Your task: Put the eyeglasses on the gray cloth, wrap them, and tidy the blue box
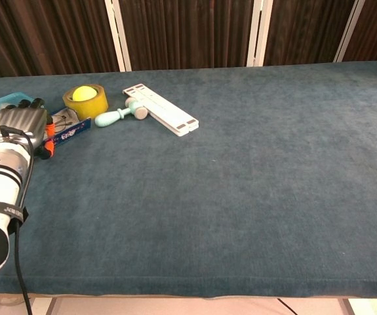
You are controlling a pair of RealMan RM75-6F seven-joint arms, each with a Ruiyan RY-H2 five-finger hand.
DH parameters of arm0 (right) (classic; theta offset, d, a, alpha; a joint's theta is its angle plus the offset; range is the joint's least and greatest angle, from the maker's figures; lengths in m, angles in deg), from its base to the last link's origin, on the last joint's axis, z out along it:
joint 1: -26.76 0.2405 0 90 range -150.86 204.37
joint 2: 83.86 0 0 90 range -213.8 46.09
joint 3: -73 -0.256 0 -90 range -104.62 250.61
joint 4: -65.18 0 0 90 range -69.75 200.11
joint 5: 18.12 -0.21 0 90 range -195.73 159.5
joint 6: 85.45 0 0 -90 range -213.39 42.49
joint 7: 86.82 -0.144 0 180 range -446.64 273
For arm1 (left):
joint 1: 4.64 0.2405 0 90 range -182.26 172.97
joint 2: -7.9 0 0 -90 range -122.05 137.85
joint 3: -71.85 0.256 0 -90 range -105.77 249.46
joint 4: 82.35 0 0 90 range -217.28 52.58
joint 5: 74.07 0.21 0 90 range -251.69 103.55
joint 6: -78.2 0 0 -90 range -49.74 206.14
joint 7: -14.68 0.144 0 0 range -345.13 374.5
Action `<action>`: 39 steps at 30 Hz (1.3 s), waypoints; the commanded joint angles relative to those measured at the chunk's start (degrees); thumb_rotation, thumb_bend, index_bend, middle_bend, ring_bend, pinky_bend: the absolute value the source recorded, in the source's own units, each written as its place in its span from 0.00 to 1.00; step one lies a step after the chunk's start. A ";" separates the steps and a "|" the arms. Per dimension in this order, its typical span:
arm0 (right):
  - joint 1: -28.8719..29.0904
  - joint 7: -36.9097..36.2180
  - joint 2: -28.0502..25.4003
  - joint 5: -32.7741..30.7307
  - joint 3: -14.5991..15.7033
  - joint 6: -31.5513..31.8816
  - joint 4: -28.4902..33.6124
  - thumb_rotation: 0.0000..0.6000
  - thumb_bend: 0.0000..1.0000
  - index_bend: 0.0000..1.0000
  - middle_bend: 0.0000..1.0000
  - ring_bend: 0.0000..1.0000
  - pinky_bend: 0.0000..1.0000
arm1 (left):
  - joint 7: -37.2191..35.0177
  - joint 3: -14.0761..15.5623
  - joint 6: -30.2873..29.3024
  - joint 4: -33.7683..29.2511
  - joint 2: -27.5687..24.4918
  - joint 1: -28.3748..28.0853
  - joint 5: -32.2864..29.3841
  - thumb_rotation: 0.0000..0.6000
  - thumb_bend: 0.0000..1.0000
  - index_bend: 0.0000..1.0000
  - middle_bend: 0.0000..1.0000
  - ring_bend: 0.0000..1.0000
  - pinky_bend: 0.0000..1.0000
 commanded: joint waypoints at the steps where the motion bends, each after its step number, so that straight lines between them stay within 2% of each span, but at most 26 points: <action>1: 0.04 0.26 0.08 0.00 0.05 -0.12 0.06 1.00 0.25 0.00 0.00 0.00 0.00 | -1.56 1.45 -2.85 -6.86 -2.93 2.40 2.23 1.00 0.46 0.62 0.04 0.00 0.13; 6: 0.00 0.59 0.14 0.04 0.12 -0.12 0.16 1.00 0.25 0.00 0.00 0.00 0.00 | -0.86 3.45 -5.58 -17.87 -7.49 5.68 3.83 1.00 0.46 0.62 0.04 0.00 0.13; 15: -0.06 0.60 0.05 0.42 0.36 -0.05 0.23 1.00 0.25 0.00 0.00 0.00 0.00 | -1.56 8.95 -10.46 -36.75 -16.73 12.76 7.42 1.00 0.46 0.62 0.04 0.00 0.13; 20: -0.08 0.88 0.09 0.77 0.53 0.01 0.30 1.00 0.25 0.00 0.00 0.00 0.00 | -2.45 10.71 -10.13 -42.95 -20.48 14.94 7.44 1.00 0.46 0.62 0.05 0.00 0.13; 25: -0.07 1.14 0.20 0.81 0.59 -0.05 0.34 1.00 0.25 0.00 0.00 0.00 0.00 | -2.79 11.13 -9.39 -46.73 -23.00 15.54 7.41 1.00 0.46 0.62 0.05 0.00 0.13; 30: 0.04 1.24 0.31 0.66 0.52 -0.22 0.25 1.00 0.25 0.00 0.00 0.00 0.00 | -0.87 10.07 -5.65 -49.04 -24.90 14.54 3.20 1.00 0.46 0.62 0.05 0.00 0.13; 39: 0.17 1.56 0.42 0.28 0.45 -0.57 0.24 1.00 0.25 0.00 0.00 0.00 0.00 | -0.09 7.59 -1.36 -48.39 -25.44 11.75 -2.67 1.00 0.46 0.61 0.06 0.00 0.13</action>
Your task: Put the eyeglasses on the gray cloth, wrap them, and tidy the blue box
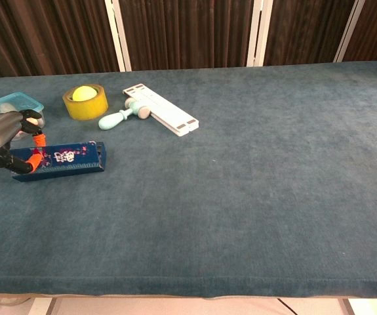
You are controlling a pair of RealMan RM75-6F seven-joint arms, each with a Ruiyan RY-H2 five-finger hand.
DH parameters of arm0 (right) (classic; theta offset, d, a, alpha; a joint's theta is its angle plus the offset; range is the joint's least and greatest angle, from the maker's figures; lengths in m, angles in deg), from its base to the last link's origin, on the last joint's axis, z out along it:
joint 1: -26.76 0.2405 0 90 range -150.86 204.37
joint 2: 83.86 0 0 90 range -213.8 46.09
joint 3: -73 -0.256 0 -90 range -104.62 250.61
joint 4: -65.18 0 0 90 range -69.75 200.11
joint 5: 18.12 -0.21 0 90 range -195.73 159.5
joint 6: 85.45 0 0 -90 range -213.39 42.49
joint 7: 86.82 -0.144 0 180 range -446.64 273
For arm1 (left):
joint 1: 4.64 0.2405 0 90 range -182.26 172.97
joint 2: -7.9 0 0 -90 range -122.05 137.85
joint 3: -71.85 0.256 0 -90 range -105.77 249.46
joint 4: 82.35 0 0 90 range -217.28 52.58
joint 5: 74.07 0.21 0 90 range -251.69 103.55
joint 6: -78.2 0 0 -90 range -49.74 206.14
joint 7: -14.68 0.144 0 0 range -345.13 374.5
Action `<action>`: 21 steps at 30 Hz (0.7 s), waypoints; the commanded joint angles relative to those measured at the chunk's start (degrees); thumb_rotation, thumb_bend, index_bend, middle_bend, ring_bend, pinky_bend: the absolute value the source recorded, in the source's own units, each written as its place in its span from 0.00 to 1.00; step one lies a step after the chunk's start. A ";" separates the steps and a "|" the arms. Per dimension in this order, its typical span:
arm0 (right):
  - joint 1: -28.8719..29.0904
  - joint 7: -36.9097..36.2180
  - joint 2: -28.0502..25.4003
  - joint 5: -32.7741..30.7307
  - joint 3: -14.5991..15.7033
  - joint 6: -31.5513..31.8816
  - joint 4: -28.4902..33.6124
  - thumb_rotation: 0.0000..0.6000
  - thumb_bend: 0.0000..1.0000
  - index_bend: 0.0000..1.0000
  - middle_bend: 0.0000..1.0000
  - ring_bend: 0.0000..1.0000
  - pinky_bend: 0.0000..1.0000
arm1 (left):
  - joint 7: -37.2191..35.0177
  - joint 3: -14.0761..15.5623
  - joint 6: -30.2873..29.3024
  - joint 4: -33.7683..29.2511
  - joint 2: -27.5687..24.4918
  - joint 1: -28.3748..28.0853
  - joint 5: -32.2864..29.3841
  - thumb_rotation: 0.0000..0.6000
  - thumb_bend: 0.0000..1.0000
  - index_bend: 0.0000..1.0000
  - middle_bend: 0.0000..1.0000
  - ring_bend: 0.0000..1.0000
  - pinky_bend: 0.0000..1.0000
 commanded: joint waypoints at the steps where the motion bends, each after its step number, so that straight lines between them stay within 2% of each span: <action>1: 0.02 0.07 0.02 -0.12 -0.03 -0.07 -0.04 1.00 0.25 0.00 0.00 0.00 0.00 | -0.09 -0.60 0.49 0.36 -0.08 -0.69 -0.81 1.00 0.46 0.61 0.06 0.00 0.13; 11: 0.14 0.48 0.17 -0.47 -0.11 -0.40 -0.02 1.00 0.25 0.00 0.00 0.00 0.00 | -0.13 -1.95 3.91 1.50 -0.56 -3.55 -5.47 1.00 0.46 0.61 0.08 0.00 0.14; 21: 0.32 0.79 0.28 -0.87 -0.22 -0.81 -0.04 1.00 0.25 0.00 0.00 0.00 0.00 | -1.08 -2.90 4.02 2.37 -0.45 -5.55 -7.47 1.00 0.46 0.61 0.09 0.00 0.14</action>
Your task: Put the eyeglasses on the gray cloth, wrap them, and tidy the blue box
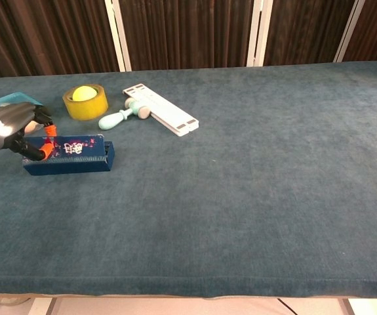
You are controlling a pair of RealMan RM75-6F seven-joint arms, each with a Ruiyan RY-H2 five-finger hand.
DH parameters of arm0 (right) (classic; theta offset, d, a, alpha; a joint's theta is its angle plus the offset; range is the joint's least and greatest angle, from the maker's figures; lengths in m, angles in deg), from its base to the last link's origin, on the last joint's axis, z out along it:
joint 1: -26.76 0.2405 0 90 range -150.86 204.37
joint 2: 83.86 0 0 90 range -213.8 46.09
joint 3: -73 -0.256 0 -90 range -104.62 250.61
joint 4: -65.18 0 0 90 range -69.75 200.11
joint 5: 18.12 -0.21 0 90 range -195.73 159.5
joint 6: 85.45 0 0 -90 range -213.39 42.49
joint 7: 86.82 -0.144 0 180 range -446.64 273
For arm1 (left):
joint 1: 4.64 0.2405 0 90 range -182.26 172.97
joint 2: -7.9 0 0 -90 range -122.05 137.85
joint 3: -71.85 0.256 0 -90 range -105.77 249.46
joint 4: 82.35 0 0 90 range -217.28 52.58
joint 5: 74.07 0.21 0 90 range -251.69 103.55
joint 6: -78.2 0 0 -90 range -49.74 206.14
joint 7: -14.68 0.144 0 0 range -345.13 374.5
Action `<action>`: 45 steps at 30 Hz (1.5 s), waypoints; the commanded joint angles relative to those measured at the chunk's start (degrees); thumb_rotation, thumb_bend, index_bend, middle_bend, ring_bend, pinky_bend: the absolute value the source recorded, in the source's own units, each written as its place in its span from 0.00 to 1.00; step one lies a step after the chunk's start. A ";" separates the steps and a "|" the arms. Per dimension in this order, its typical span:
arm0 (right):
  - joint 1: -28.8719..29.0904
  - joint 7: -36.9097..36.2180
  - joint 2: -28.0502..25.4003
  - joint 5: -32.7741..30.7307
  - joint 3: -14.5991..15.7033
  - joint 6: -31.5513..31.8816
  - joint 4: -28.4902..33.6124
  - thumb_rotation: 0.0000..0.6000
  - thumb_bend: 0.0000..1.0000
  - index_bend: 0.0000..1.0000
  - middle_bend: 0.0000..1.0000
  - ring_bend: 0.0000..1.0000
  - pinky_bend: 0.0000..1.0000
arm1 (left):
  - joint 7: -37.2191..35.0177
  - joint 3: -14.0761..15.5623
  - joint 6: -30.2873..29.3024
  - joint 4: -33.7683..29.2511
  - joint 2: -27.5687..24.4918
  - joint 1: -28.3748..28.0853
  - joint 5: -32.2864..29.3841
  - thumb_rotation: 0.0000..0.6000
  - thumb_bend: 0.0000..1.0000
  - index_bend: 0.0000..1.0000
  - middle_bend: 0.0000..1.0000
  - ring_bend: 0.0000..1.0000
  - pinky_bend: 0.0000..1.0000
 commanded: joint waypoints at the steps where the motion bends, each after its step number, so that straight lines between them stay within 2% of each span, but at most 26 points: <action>1: 0.01 0.03 0.01 -0.05 -0.03 0.00 0.03 1.00 0.25 0.00 0.00 0.00 0.00 | 0.09 -0.24 0.18 0.24 -0.08 -0.60 -0.74 1.00 0.46 0.61 0.09 0.00 0.14; 17: 0.11 0.44 0.08 -0.52 -0.17 -0.27 0.15 1.00 0.25 0.00 0.00 0.00 0.00 | 1.07 -1.02 2.64 5.21 1.84 -4.97 -6.01 1.00 0.46 0.61 0.10 0.01 0.14; 24: 0.15 0.41 0.03 -0.74 -0.26 -0.37 0.14 1.00 0.25 0.00 0.00 0.00 0.00 | 0.76 -0.75 3.76 8.02 3.11 -6.28 -7.40 1.00 0.45 0.56 0.10 0.01 0.14; 26: 0.18 0.51 0.05 -0.84 -0.27 -0.49 0.16 1.00 0.25 0.00 0.00 0.00 0.00 | 0.67 -0.63 4.21 8.88 3.38 -6.66 -7.63 1.00 0.44 0.50 0.09 0.01 0.14; 28: 0.22 0.61 0.03 -0.95 -0.29 -0.61 0.19 1.00 0.25 0.00 0.00 0.00 0.00 | 0.06 -0.59 4.48 9.77 3.75 -6.93 -7.46 1.00 0.43 0.35 0.07 0.01 0.14; 31: 0.25 0.70 0.00 -1.12 -0.32 -0.74 0.24 1.00 0.25 0.00 0.00 0.00 0.00 | -0.89 -0.43 3.49 12.09 5.01 -7.34 -6.02 1.00 0.43 0.19 0.06 0.01 0.14; 34: 0.26 0.72 0.00 -1.27 -0.40 -0.74 0.27 1.00 0.25 0.00 0.00 0.00 0.00 | -1.90 -0.01 2.71 14.28 6.36 -7.51 -4.43 1.00 0.43 0.08 0.03 0.00 0.13; 38: 0.29 0.77 -0.04 -1.36 -0.40 -0.87 0.31 1.00 0.25 0.00 0.00 0.00 0.00 | -3.00 0.08 3.11 16.02 7.11 -7.68 -3.58 1.00 0.42 0.02 0.00 0.00 0.13; 45: 0.30 0.78 -0.06 -1.31 -0.38 -0.88 0.36 1.00 0.25 0.00 0.00 0.00 0.00 | -4.63 0.01 2.83 17.25 7.51 -7.52 -2.02 1.00 0.42 0.00 0.00 0.00 0.13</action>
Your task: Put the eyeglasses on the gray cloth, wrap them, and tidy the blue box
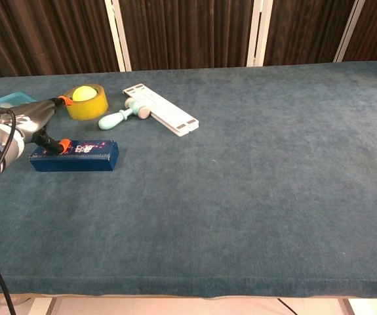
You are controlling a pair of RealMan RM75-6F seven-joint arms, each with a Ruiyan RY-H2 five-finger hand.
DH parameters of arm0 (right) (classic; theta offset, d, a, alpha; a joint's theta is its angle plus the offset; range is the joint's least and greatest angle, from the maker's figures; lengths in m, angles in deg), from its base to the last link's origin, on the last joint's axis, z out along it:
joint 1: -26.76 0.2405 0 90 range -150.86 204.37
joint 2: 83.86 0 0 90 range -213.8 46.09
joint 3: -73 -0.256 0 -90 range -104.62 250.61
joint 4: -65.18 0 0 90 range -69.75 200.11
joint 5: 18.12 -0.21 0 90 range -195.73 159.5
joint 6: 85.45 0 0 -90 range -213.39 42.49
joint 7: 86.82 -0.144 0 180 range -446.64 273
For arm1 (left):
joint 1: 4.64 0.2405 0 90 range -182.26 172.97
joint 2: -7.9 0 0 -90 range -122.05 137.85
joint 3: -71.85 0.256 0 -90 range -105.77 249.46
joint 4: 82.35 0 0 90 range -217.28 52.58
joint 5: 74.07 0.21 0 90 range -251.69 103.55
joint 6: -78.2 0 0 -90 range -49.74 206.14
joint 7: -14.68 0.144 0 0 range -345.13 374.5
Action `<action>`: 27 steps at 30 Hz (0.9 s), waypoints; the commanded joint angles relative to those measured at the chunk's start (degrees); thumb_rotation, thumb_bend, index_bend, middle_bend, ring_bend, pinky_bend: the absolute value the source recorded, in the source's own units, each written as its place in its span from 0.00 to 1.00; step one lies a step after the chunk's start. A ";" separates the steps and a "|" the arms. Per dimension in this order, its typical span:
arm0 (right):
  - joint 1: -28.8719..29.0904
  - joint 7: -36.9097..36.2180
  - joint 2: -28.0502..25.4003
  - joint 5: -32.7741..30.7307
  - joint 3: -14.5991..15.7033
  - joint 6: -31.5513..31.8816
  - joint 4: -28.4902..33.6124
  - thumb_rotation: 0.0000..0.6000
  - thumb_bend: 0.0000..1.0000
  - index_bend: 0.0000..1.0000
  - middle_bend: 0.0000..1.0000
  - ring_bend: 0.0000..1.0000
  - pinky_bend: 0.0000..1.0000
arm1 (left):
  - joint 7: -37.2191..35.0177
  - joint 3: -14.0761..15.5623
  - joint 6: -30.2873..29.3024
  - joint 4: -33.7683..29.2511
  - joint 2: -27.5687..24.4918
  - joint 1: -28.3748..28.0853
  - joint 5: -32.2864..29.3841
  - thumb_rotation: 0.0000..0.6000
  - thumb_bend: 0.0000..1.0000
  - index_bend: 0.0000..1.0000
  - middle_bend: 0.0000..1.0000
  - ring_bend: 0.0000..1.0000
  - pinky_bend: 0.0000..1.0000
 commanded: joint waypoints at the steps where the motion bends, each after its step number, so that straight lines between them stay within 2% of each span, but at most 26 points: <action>1: -0.01 0.05 0.02 0.10 0.03 0.05 0.02 1.00 0.25 0.00 0.00 0.00 0.00 | -1.73 -0.08 -0.86 0.17 0.12 0.31 1.71 1.00 0.42 0.00 0.00 0.00 0.13; 4: 0.04 0.23 0.09 0.19 0.09 -0.06 0.02 1.00 0.25 0.00 0.00 0.00 0.00 | -4.41 0.78 -3.46 -1.23 -0.73 1.50 5.83 1.00 0.42 0.00 0.00 0.00 0.13; 8: 0.08 0.35 0.15 0.35 0.19 -0.16 0.05 1.00 0.25 0.00 0.00 0.00 0.00 | -8.25 3.82 -5.16 -9.31 -6.45 5.18 11.21 1.00 0.42 0.00 0.00 0.00 0.12; 12: 0.11 0.78 0.27 0.79 0.43 -0.23 0.23 1.00 0.25 0.00 0.00 0.00 0.00 | -7.69 7.34 0.30 -19.93 -15.74 6.92 11.33 1.00 0.41 0.00 0.00 0.00 0.09; 15: 0.04 0.99 0.30 1.38 0.71 -0.09 0.48 1.00 0.25 0.00 0.00 0.00 0.00 | -5.04 9.03 4.67 -23.92 -20.06 5.94 9.91 1.00 0.39 0.00 0.00 0.00 0.08; 22: -0.12 0.54 0.15 1.90 0.87 0.39 0.59 1.00 0.25 0.00 0.00 0.00 0.00 | 0.18 10.44 6.59 -23.82 -19.91 3.80 7.58 1.00 0.35 0.00 0.00 0.00 0.05; 27: -0.05 -0.11 -0.03 1.81 0.81 0.35 0.33 1.00 0.25 0.00 0.00 0.00 0.00 | 3.10 10.00 7.09 -20.05 -15.78 1.18 4.46 1.00 0.34 0.00 0.00 0.00 0.04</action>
